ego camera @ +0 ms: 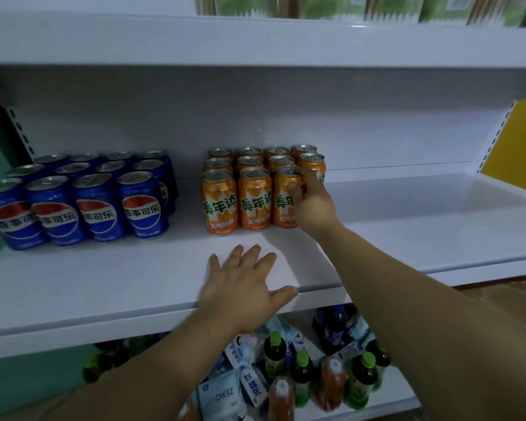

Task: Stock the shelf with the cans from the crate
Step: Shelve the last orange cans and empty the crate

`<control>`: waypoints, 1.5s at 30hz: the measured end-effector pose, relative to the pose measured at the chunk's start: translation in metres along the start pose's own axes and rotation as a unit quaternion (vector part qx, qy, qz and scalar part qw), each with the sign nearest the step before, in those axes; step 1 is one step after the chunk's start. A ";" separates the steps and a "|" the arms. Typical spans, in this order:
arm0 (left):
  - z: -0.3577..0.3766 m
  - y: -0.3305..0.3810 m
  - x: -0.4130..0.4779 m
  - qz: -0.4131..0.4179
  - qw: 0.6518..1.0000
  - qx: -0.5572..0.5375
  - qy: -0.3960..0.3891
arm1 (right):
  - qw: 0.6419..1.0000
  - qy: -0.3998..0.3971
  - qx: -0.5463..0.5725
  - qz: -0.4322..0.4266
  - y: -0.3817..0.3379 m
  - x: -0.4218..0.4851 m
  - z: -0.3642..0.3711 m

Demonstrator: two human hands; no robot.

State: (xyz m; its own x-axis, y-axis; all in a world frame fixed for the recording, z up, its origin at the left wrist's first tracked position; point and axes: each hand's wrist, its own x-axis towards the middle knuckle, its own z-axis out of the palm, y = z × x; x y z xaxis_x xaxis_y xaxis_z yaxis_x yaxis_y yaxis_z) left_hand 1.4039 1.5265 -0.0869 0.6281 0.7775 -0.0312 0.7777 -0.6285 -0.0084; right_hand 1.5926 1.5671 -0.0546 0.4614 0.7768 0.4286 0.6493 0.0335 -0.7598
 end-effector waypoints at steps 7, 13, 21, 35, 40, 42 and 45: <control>-0.008 -0.006 -0.004 0.004 0.999 -0.052 -0.003 | 0.982 -0.075 -0.145 0.092 0.008 -0.076 -0.074; -0.004 0.063 -0.034 0.156 0.967 -0.193 0.053 | 0.946 -0.078 -0.228 0.216 0.048 -0.185 -0.165; 0.114 0.186 -0.090 0.240 0.929 -0.222 -0.173 | 0.896 -0.114 -0.217 0.369 0.130 -0.340 -0.191; 0.362 0.229 -0.075 0.155 0.857 -0.209 -0.444 | 0.810 -0.218 -0.103 0.535 0.296 -0.470 -0.102; 0.427 0.237 -0.053 0.136 0.852 -0.191 -0.468 | 0.767 -0.248 -0.082 0.586 0.365 -0.486 -0.051; 0.447 0.240 -0.045 0.131 0.853 -0.180 -0.472 | 0.753 -0.259 -0.078 0.600 0.394 -0.491 -0.031; 0.471 0.242 -0.037 0.128 0.853 -0.173 -0.476 | 0.730 -0.277 -0.121 0.613 0.429 -0.499 -0.004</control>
State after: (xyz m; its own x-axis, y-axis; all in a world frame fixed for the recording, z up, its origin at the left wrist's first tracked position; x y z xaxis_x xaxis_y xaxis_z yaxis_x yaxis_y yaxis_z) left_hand 1.5560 1.3365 -0.5585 0.6004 0.1434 -0.7867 0.6825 -0.6047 0.4106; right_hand 1.6433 1.1914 -0.5926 0.5136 0.2678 -0.8151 0.0739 -0.9603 -0.2690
